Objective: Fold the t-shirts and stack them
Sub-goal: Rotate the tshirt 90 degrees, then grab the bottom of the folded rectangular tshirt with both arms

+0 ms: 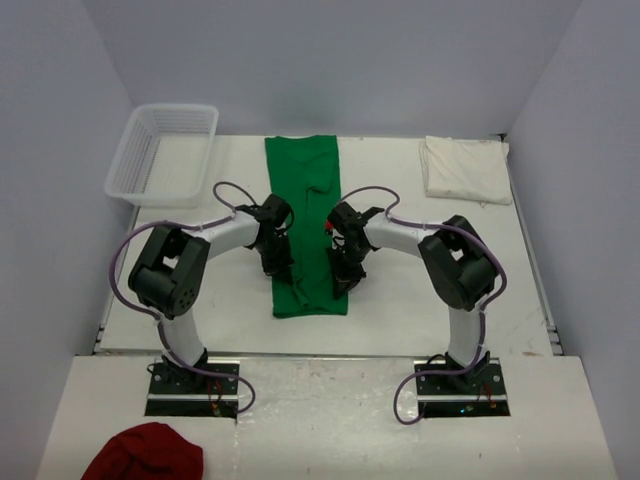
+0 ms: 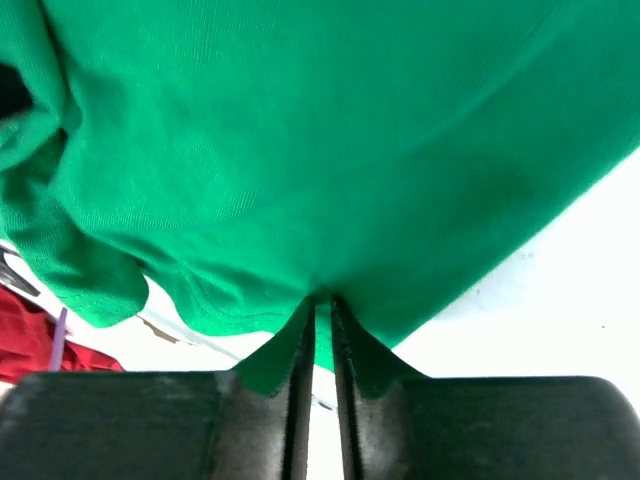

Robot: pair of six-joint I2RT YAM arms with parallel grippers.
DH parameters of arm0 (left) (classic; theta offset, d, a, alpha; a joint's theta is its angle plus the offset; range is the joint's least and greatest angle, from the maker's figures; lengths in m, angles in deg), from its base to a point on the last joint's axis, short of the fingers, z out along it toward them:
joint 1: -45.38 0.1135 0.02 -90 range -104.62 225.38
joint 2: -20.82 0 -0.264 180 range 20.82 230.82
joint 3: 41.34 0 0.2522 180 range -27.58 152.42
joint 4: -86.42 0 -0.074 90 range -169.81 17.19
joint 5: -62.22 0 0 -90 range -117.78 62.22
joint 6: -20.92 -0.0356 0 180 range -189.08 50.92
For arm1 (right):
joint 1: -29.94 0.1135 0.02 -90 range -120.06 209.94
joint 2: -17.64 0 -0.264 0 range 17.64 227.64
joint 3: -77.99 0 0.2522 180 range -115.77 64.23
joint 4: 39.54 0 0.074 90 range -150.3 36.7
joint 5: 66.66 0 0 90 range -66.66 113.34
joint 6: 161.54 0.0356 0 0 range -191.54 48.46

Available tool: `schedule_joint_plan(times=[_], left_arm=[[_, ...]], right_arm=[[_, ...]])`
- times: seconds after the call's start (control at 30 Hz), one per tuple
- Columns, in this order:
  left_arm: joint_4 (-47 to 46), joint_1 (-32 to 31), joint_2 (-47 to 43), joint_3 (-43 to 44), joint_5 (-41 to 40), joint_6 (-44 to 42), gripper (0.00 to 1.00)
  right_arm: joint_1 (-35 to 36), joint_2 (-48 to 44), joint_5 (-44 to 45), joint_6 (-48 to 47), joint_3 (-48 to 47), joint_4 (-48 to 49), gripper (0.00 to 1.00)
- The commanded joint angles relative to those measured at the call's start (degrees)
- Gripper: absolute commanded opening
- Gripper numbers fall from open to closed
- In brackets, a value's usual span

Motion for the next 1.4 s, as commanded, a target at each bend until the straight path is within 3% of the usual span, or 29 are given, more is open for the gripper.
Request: schedule_joint_plan(times=[0.0,0.17,0.2,0.27,0.3,0.47,0.7,0.93,1.0,1.03,1.17,1.37], left_arm=[[1.55,-0.9,-4.0,-0.64,-5.03,-2.59,0.0],[3.05,-1.61,-8.48,-0.47,-7.05,-2.24,0.0],[3.49,-1.78,-9.1,-0.38,-7.58,-2.5,0.0],[4.36,-2.22,-11.03,0.32,-8.46,-2.59,0.0],[5.67,-2.31,-11.64,0.41,-9.24,-2.42,0.0],[8.23,-3.45,-16.83,-3.18,-8.99,0.48,0.0],[5.35,-5.3,-21.23,-15.04,-5.13,5.31,0.15],[-0.9,-5.3,-25.1,-20.94,-2.14,6.11,0.28],[-2.04,-5.39,-25.36,-22.52,-1.52,6.63,0.36],[-2.57,-5.39,-25.45,-22.96,-1.52,6.81,0.46],[-4.24,-5.39,-26.33,-24.37,-0.99,7.42,0.57],[-3.9,-5.39,-29.39,-26.22,-1.68,8.74,0.57]], right_arm=[[0.15,-2.66,2.4,-2.68,1.67,0.65,0.15],[0.5,-5.82,3.18,-3.12,0.61,-0.23,0.32],[0.85,-8.09,3.8,-3.12,0.44,-0.84,0.42],[1.12,-10.74,4.59,-3.21,0.44,-1.46,0.5],[1.12,-13.01,4.42,-3.21,0.52,-2.77,0.58],[1.03,-19.09,3.81,-1.11,3.59,-3.92,0.78],[0.77,-20.59,-3.22,3.64,14.39,3.79,0.83],[0.33,-19.27,-5.16,6.02,17.49,7.24,0.83],[0.06,-19.19,-5.07,6.11,17.49,7.24,0.83],[0.06,-19.45,-5.25,6.11,17.57,7.24,0.83],[-0.11,-19.89,-4.99,6.02,18.19,7.24,0.83],[-0.64,-20.33,-4.72,5.93,19.42,7.24,0.82]])
